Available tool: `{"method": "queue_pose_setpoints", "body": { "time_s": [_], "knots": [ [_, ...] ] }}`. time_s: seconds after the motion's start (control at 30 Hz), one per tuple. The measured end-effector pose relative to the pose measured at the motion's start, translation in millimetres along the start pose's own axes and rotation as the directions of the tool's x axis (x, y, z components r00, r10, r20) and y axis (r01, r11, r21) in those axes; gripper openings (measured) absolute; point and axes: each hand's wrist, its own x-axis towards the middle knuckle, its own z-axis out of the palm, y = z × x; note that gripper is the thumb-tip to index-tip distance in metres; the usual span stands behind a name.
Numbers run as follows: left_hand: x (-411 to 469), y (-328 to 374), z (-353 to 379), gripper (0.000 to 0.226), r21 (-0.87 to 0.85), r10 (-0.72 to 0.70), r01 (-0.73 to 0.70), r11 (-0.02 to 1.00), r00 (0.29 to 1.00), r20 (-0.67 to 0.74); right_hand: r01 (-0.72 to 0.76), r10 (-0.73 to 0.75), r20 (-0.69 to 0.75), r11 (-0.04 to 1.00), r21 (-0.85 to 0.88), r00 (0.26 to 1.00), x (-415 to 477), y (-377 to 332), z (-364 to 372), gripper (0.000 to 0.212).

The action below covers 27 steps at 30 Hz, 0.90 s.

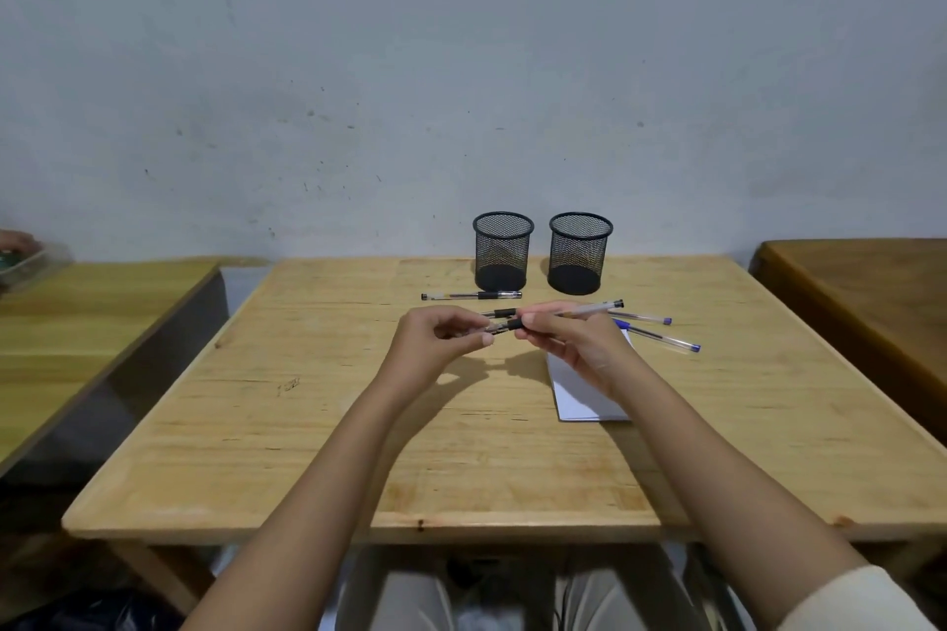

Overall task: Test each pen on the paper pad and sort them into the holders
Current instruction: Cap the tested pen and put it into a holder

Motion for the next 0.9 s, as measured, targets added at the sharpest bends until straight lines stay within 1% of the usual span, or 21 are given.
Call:
{"method": "queue_pose_setpoints", "body": {
  "time_s": [0.07,0.2,0.37,0.53,0.73,0.83,0.87,0.9],
  "knots": [
    [-1.6,2.3,1.4,0.015,-0.058,-0.003,0.003,0.998,1.0,-0.001,0.008,-0.008,0.011,1.0,-0.001,1.0,-2.5,1.3,1.4,0.013],
    [-6.4,7.6,1.1,0.014,-0.162,0.01,-0.011,0.987,1.0,-0.005,0.039,-0.04,0.011,0.997,0.061,0.999,-7.9,4.2,9.6,0.013],
    [-7.9,15.6,4.2,0.011,-0.173,0.029,-0.036,0.984,0.999,-0.04,0.078,-0.078,0.007,0.995,0.07,0.997,-8.3,-1.0,13.6,0.014],
    [-3.7,23.7,7.5,0.009,-0.202,0.052,-0.065,0.977,0.996,-0.072,0.116,-0.117,0.007,0.992,0.042,0.993,-7.0,-9.1,14.0,0.018],
    [5.0,33.1,9.9,0.011,-0.217,0.05,-0.064,0.974,0.997,-0.066,0.071,-0.076,0.036,0.988,0.141,0.996,-4.6,-19.4,8.3,0.016],
    [11.6,34.8,2.7,0.011,-0.219,0.045,-0.066,0.973,0.994,-0.1,0.103,-0.1,-0.027,0.975,0.195,0.995,0.0,-25.5,1.1,0.013],
    [15.2,33.2,-2.5,0.012,-0.218,0.043,-0.067,0.974,0.992,-0.116,0.12,-0.111,-0.054,0.973,0.199,0.992,2.6,-27.5,-2.8,0.012],
    [18.3,31.9,-8.2,0.012,-0.21,0.04,-0.065,0.976,0.992,-0.123,0.141,-0.131,-0.07,0.976,0.166,0.989,5.2,-29.0,-7.9,0.011]
  ]
}}
